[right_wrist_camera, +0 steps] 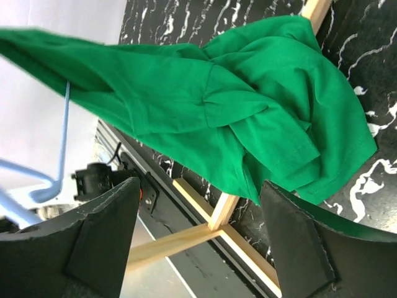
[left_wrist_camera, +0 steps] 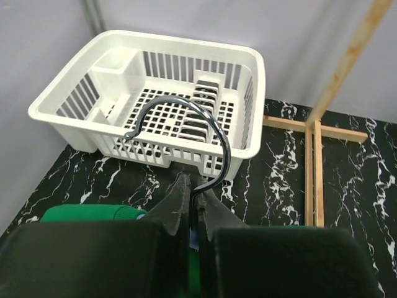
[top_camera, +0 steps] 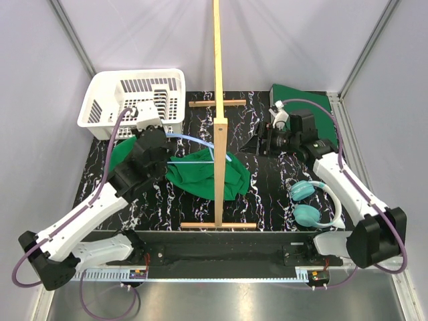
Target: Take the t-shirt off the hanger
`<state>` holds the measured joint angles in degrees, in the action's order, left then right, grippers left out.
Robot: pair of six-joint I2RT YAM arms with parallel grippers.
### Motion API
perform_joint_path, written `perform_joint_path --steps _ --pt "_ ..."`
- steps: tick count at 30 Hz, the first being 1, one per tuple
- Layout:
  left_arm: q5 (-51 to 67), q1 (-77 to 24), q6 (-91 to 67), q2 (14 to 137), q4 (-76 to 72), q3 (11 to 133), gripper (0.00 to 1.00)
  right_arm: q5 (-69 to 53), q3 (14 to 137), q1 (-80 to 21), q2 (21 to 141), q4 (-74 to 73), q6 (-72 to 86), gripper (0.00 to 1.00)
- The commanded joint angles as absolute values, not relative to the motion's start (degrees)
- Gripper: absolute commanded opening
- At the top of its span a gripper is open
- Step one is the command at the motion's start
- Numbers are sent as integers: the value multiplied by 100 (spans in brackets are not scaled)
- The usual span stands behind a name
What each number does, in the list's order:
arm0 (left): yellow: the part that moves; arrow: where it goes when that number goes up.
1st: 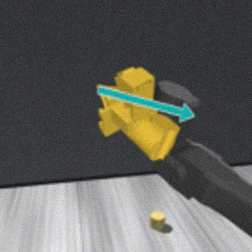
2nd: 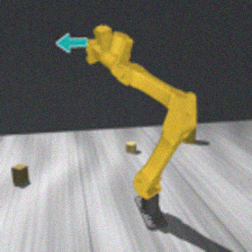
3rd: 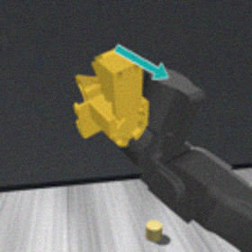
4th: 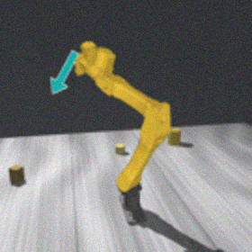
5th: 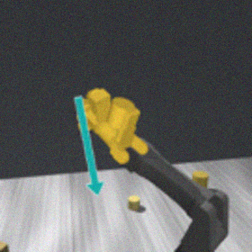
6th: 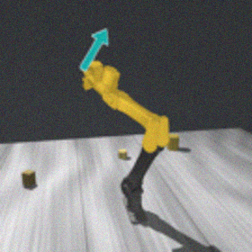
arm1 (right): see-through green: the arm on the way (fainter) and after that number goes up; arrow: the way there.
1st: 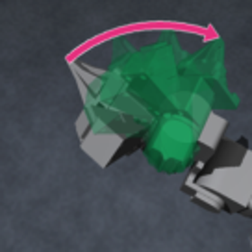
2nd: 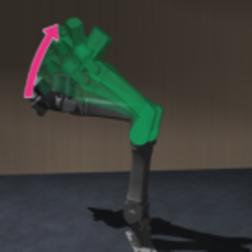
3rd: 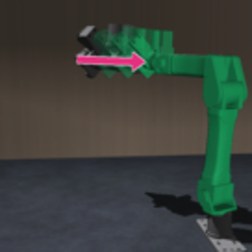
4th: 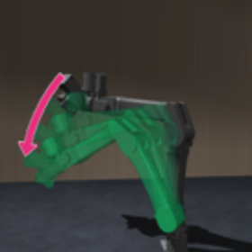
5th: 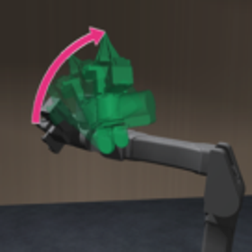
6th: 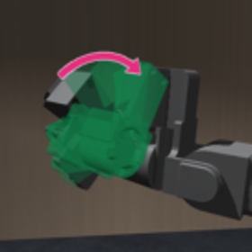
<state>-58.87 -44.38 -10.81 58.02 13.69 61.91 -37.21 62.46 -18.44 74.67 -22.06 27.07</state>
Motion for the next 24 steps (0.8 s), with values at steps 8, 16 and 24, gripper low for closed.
perform_joint_path --steps 8,16,24 --pt "-4527 -4412 -800 6266 1863 7049 0 -4509 7189 -2697 6987 -2250 1574 87" --pt "-3991 -4412 -887 6399 2188 7216 0 -4658 7523 -3383 7426 -2224 1353 82" --pt "-3744 -4412 -888 6346 2233 7216 0 -4333 7629 -4069 7866 -2224 1178 47"
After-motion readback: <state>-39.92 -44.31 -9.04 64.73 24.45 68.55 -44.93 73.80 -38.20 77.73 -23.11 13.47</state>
